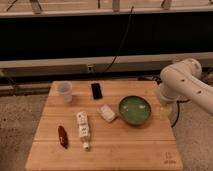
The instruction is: Push the eraser across the table
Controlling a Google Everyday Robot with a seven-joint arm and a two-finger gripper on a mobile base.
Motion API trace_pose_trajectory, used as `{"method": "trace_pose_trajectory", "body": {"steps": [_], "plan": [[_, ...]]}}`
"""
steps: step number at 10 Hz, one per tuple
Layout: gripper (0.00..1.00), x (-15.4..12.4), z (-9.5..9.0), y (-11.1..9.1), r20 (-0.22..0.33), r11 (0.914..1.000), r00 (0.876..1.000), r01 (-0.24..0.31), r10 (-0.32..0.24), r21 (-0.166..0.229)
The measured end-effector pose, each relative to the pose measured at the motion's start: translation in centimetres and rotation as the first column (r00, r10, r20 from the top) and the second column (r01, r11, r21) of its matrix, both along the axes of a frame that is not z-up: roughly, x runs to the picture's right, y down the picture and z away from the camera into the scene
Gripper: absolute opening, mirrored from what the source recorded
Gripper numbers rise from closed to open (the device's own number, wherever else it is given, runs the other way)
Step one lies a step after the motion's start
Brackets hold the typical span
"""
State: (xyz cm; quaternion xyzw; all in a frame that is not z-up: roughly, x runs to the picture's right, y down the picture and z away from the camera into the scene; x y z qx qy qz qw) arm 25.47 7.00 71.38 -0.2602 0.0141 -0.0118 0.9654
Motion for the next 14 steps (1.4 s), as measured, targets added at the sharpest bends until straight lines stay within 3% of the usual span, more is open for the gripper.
{"method": "trace_pose_trajectory", "body": {"steps": [4, 8, 14], "plan": [[0.80, -1.7, 1.2, -1.3, 0.012, 0.9989, 0.999, 0.041, -0.041, 0.023], [0.80, -3.2, 3.7, -3.8, 0.019, 0.9957, 0.997, 0.079, -0.080, 0.047], [0.80, -5.3, 5.5, -4.8, 0.029, 0.9902, 0.991, 0.128, -0.130, 0.056]]}}
